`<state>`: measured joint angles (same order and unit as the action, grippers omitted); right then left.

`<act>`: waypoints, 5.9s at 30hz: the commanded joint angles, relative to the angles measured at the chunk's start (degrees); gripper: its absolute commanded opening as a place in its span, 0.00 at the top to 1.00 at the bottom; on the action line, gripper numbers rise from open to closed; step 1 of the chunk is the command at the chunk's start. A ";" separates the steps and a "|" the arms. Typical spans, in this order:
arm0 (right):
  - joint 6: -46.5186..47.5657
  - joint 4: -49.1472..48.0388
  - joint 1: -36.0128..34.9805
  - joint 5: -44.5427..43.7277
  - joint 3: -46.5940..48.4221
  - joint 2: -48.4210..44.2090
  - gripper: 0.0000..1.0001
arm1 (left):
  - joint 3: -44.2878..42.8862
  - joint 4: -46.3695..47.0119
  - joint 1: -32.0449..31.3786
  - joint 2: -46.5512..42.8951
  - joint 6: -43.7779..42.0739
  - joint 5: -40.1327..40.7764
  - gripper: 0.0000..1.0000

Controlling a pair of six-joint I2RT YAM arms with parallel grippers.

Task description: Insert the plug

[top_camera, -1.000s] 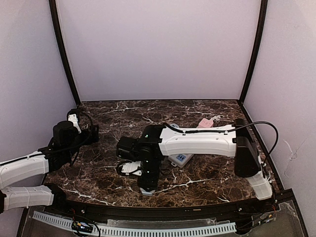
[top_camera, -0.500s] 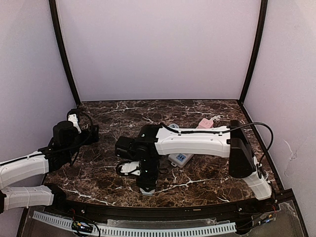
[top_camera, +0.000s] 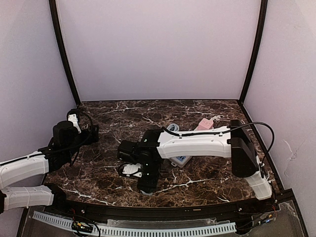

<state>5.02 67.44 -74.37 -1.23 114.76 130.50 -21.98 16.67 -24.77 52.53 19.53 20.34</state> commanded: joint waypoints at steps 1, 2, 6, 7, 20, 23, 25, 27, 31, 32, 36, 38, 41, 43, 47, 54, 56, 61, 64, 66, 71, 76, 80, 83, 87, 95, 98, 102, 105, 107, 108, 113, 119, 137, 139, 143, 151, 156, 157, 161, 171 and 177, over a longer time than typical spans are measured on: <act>-2.05 -6.20 0.50 -7.11 -5.43 -3.73 0.22 | 1.20 1.29 0.52 -0.27 -0.33 -0.50 0.01; -2.22 -6.96 0.38 -7.50 -6.26 -4.85 0.18 | 1.18 1.32 0.52 -0.23 -0.29 -0.66 0.01; -3.04 -8.55 0.12 -8.54 -9.37 -8.65 0.13 | 1.17 1.43 0.52 -0.15 -0.20 -0.97 0.01; -3.21 -9.00 0.15 -8.67 -10.01 -9.44 0.13 | 1.11 1.44 0.52 -0.15 -0.20 -1.04 0.01; -4.80 -19.88 -1.12 -8.38 -20.12 -22.81 0.27 | 1.17 1.53 0.47 -0.27 -0.19 -1.26 0.01; -5.02 -25.57 -1.06 -8.39 -23.51 -24.29 0.45 | 1.30 1.53 0.52 -0.52 -0.19 -1.28 0.01; -6.54 -30.13 -1.02 -7.76 -27.06 -25.06 0.52 | 1.39 1.46 0.52 -0.65 -0.19 -1.32 0.01; -7.33 -34.48 -0.97 -7.04 -29.82 -25.98 0.60 | 1.46 1.56 0.52 -0.67 -0.18 -1.28 0.01; -8.63 -40.48 -0.59 -5.71 -35.19 -27.96 0.73 | 1.48 1.72 0.51 -0.63 -0.11 -1.56 0.01; -8.70 -41.50 -0.60 -4.96 -35.98 -28.21 0.74 | 1.49 1.77 0.51 -0.61 -0.11 -1.59 0.01; -8.62 -44.32 -0.52 -2.54 -38.32 -28.55 0.75 | 1.58 1.88 0.52 -0.59 -0.11 -1.70 0.01; -8.46 -45.03 -0.49 -1.84 -38.90 -28.39 0.76 | 1.61 1.88 0.52 -0.51 -0.04 -1.70 0.01; -8.37 -45.01 -0.38 -0.64 -39.22 -27.96 0.76 | 1.60 1.88 0.52 -0.55 -0.10 -1.69 0.01; -8.53 -44.59 -0.31 -0.34 -39.31 -27.59 0.76 | 1.59 1.88 0.51 -0.53 -0.11 -1.59 0.01; -9.08 -43.01 -0.19 -1.27 -39.52 -25.85 0.77 | 1.55 1.88 0.52 -0.50 -0.11 -1.57 0.01; -10.17 -41.27 0.98 -1.35 -40.72 -23.02 0.77 | 1.65 1.88 0.52 -0.67 -0.19 -1.60 0.01; -10.43 -40.94 1.12 -0.77 -41.20 -22.52 0.77 | 1.59 1.88 0.47 -0.68 -0.19 -1.56 0.01; -11.80 -39.87 1.73 -0.86 -43.65 -22.63 0.77 | 1.68 1.86 0.52 -0.68 -0.17 -1.53 0.01; -13.21 -39.14 1.99 -0.98 -45.64 -23.27 0.78 | 1.75 1.88 0.52 -0.68 -0.19 -1.52 0.01; -14.06 -38.65 2.08 -0.83 -46.67 -23.81 0.78 | 1.71 1.88 0.46 -0.68 -0.14 -1.57 0.01; -15.72 -37.43 2.08 -1.38 -48.75 -25.79 0.78 | 1.70 1.99 0.52 -0.61 -0.11 -1.70 0.01; -15.70 -36.85 2.04 -0.68 -48.31 -24.49 0.78 | 1.72 2.17 0.52 -0.50 -0.02 -1.83 0.01; -15.31 -35.88 1.87 0.76 -47.47 -22.16 0.80 | 1.72 2.15 0.52 -0.50 -0.08 -1.82 0.01; -15.79 -34.48 1.57 0.38 -46.98 -22.06 0.81 | 1.78 2.26 0.51 -0.43 -0.10 -1.71 0.01; -16.10 -33.30 1.35 -1.02 -46.07 -23.01 0.81 | 1.70 2.49 0.48 -0.13 -0.11 -1.81 0.01; -13.60 -38.45 1.23 -5.35 -42.23 -30.10 0.76 | 1.47 2.22 0.52 -0.33 -0.19 -1.95 0.01; -12.51 -40.07 1.37 -8.09 -40.21 -32.28 0.76 | 1.41 1.92 0.52 -0.77 -0.28 -1.94 0.01; -11.78 -41.91 1.89 -10.71 -38.23 -34.78 0.75 | 1.44 1.63 0.48 -1.29 -0.36 -1.89 0.01; -11.71 -43.33 2.25 -14.12 -37.78 -36.86 0.74 | 1.26 1.57 0.51 -1.33 -0.37 -2.00 0.01; -12.46 -44.39 2.82 -16.47 -37.97 -38.47 0.69 | 1.26 1.61 0.52 -1.30 -0.37 -2.16 0.01; -12.79 -44.94 3.26 -17.22 -38.20 -39.12 0.68 | 1.26 1.68 0.52 -1.30 -0.37 -2.28 0.01; -14.80 -47.35 6.24 -19.12 -40.07 -42.54 0.52 | 1.28 1.58 0.52 -1.43 -0.37 -2.41 0.01; -16.16 -49.86 10.79 -19.35 -43.75 -47.02 0.38 | 0.63 1.62 0.52 -1.20 -0.43 -2.63 0.01; -17.70 -59.91 30.03 -24.06 -60.94 -65.42 0.02 | -4.28 4.52 0.52 4.38 -9.37 15.51 0.01; -17.99 -62.90 32.43 -25.93 -63.70 -66.83 0.01 | -4.55 7.12 0.58 6.53 -11.67 19.84 0.01; -19.12 -65.32 37.64 -26.45 -65.90 -66.79 0.01 | -6.38 10.97 1.82 12.80 -15.99 26.04 0.01; -17.61 -72.67 42.11 -35.13 -71.81 -64.77 0.01 | -8.37 15.19 9.55 22.95 -17.75 24.87 0.01; -14.44 -79.90 43.46 -38.47 -77.73 -64.22 0.01 | -4.41 26.45 11.39 25.77 -24.52 22.15 0.01; -15.02 -80.26 43.78 -39.54 -78.17 -63.94 0.02 | -4.09 26.69 11.98 25.82 -24.62 21.68 0.01; -17.11 -80.27 45.31 -42.79 -78.61 -62.19 0.01 | -0.51 31.66 13.76 26.13 -24.58 19.35 0.01; -11.88 -89.47 48.31 -39.57 -83.94 -62.46 0.01 | 6.17 54.49 15.02 34.43 -29.80 12.11 0.03; 1.15 -112.07 48.69 -32.47 -96.63 -65.08 0.01 | 5.66 51.99 18.68 35.52 -26.19 6.98 0.05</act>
<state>-3.01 -27.22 -26.15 -38.59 24.08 67.11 -16.38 65.43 -8.71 87.88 -8.54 31.68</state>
